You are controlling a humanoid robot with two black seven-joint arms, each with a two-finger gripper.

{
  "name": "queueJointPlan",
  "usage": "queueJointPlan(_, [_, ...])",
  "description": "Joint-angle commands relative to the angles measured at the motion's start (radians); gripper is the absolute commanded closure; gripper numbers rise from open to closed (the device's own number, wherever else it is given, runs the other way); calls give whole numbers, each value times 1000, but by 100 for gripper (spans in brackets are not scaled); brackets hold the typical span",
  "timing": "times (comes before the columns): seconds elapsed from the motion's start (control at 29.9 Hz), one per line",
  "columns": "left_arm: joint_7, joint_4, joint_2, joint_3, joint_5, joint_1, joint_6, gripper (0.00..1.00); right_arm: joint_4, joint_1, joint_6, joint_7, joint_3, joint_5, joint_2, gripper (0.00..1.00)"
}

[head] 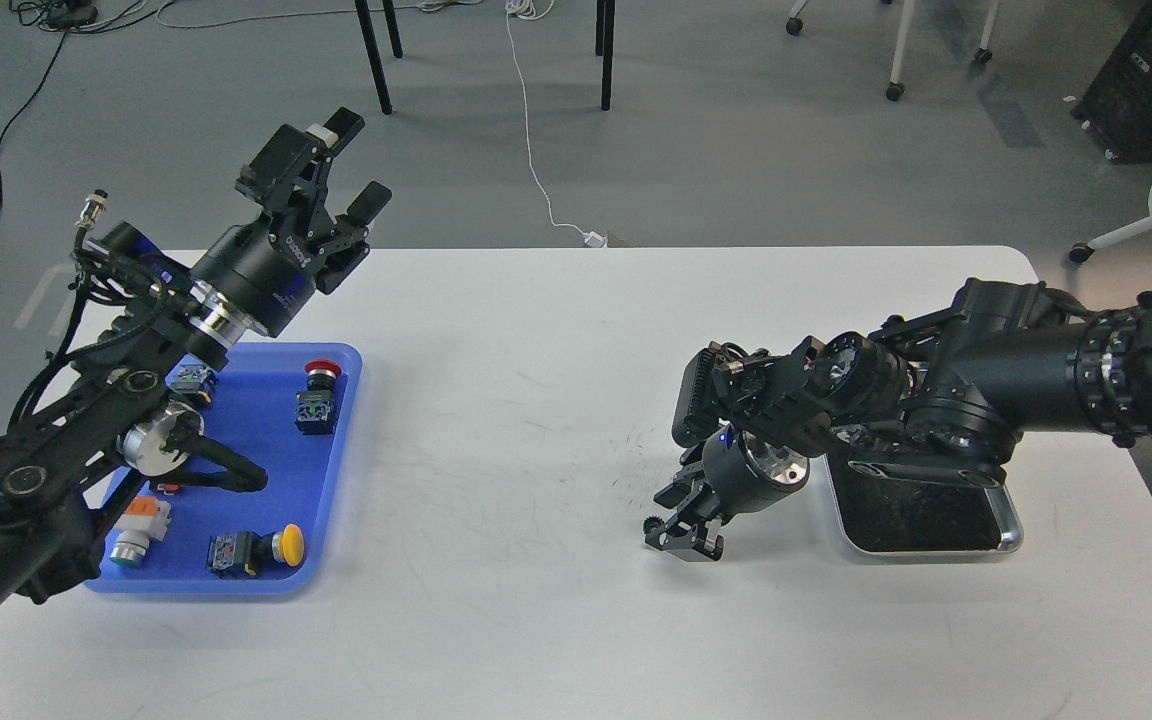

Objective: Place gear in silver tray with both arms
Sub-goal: 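Reach the right gripper to the black gear and grasp it, then carry the gear with the right gripper into the silver tray and release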

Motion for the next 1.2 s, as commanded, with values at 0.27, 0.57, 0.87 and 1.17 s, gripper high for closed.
queueJointPlan(0.27, [0,1,-1,0,0,0,0,2,-3,-4,-1,0,3,2,11,69])
queueJointPlan(0.57, [0,1,-1,-2,0,0,0,2,-3,-4,-1,0,5,4,14,92])
queueJointPlan(0.87, [0,-1,-2,0,2,0,0,2,38,48,-10,0,37,5,-72,92])
queueJointPlan(1.17, [0,-1,-9,6,2,-1,-3,2,123,176,1,0,38,-2,-360,92])
